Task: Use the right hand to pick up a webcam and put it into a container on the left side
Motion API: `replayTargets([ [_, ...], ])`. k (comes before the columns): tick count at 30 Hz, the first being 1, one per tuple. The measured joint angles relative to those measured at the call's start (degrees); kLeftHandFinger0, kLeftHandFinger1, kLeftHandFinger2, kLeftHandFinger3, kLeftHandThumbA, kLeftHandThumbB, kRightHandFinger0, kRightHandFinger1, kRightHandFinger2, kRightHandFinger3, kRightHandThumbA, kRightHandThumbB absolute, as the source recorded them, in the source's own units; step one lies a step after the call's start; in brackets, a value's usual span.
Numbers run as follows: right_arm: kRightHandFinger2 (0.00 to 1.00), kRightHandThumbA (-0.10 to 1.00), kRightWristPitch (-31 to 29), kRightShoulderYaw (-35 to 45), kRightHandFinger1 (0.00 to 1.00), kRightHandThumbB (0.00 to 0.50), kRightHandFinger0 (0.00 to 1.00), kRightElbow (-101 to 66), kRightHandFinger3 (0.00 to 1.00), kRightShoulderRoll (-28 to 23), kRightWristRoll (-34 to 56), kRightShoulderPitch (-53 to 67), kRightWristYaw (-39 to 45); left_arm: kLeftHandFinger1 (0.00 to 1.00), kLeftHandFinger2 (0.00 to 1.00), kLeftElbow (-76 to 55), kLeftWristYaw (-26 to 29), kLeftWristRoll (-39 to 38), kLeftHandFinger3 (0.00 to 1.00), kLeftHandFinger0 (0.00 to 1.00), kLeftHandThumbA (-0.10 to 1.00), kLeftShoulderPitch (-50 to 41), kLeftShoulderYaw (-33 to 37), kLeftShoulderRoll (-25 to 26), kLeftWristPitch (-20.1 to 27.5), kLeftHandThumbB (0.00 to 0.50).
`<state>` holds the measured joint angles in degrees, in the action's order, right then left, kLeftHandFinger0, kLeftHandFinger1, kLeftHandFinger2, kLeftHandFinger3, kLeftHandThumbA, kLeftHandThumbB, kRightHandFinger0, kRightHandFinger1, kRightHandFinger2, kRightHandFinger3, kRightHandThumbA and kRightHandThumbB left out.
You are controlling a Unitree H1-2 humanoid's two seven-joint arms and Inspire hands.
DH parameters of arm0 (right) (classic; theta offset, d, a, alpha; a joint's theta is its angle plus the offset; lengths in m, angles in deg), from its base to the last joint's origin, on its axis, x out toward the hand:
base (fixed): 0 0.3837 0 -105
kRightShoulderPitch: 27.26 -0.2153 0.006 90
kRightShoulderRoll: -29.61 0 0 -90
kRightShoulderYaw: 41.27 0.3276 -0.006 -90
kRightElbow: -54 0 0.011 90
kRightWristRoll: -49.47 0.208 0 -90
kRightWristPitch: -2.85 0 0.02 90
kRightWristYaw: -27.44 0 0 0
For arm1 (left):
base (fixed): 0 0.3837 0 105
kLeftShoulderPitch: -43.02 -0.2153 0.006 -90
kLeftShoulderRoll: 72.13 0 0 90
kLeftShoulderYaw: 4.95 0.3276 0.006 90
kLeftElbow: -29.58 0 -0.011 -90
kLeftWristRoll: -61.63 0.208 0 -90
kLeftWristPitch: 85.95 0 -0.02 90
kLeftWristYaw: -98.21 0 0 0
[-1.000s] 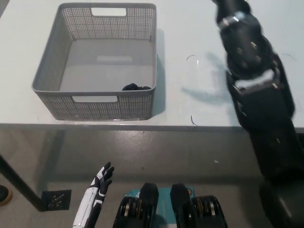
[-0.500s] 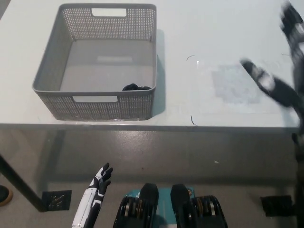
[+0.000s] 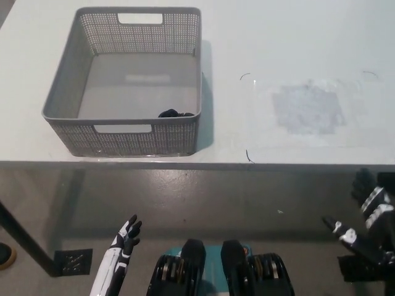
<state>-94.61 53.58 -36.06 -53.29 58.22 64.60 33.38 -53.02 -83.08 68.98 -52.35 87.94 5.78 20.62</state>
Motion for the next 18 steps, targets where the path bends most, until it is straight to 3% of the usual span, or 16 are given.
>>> replayTargets([
  [2,1.00,1.00,-1.0,-0.1,1.00,0.145,1.00,2.9,1.00,0.2,0.8,0.0,0.8,1.00,1.00,0.0,0.0,-0.2,1.00,1.00,1.00,0.0,0.0,0.0,-0.1,0.078],
  [6,1.00,1.00,-2.0,-0.1,1.00,0.127,1.00,6.8,1.00,1.1,3.0,0.2,2.5,1.00,1.00,0.0,0.0,-0.6,1.00,1.00,1.00,0.0,0.0,0.0,-0.1,0.067],
  [12,1.00,1.00,-2.4,0.1,1.00,0.208,1.00,10.3,1.00,1.8,6.1,0.2,4.4,1.00,1.00,0.0,0.0,-0.7,1.00,1.00,1.00,0.0,-0.3,0.0,0.0,0.050],
  [14,1.00,1.00,-2.4,0.2,1.00,0.191,1.00,11.1,1.00,1.8,6.8,0.1,4.8,1.00,1.00,0.0,0.0,-0.8,1.00,1.00,1.00,0.0,-0.4,0.1,-0.1,0.069],
  [18,1.00,1.00,-2.5,0.2,1.00,0.181,1.00,12.3,1.00,1.9,7.7,-0.3,5.5,1.00,1.00,0.0,0.0,-1.4,1.00,1.00,0.99,0.2,-0.6,0.1,-0.1,0.053],
])
